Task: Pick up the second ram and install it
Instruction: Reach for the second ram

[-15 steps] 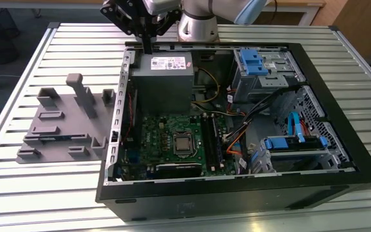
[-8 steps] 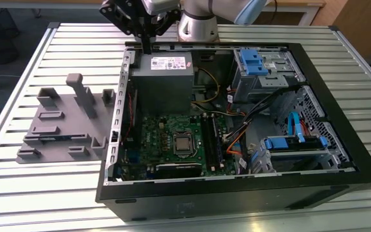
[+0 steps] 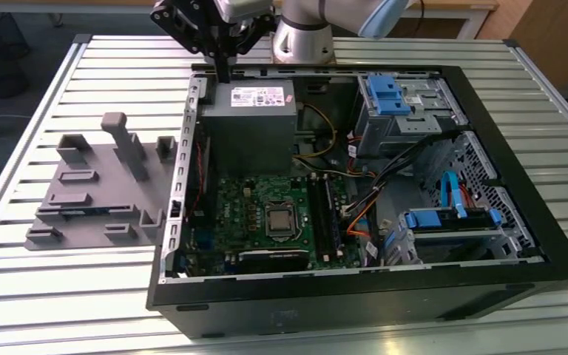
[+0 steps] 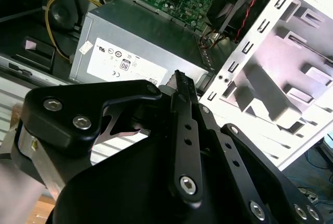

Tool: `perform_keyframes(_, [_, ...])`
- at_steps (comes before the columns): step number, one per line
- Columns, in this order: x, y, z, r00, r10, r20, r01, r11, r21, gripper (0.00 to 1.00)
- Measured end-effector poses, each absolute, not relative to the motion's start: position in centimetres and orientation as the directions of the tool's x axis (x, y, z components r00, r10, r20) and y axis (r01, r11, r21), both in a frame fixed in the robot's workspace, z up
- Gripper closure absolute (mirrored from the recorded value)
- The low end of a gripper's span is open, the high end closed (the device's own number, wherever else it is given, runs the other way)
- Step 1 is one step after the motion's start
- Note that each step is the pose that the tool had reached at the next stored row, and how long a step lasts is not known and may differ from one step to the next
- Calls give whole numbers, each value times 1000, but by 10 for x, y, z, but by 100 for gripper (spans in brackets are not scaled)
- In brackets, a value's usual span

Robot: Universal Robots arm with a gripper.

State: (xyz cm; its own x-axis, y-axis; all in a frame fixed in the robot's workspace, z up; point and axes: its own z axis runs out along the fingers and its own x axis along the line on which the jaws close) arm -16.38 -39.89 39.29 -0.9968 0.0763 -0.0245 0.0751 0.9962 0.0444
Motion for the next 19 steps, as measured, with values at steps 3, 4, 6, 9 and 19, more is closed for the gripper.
perform_keyframes(3, [-165,-399,393,-997,76,-24,75,996,44,89])
perform_keyframes(4, [-166,-399,393,-997,76,-25,75,996,44,89])
perform_keyframes(6, [-166,-399,393,-997,76,-24,75,996,44,89])
perform_keyframes(9, [-167,-399,393,-997,76,-24,75,996,44,89])
perform_keyframes(19, [-170,-399,393,-997,76,-24,75,996,44,89])
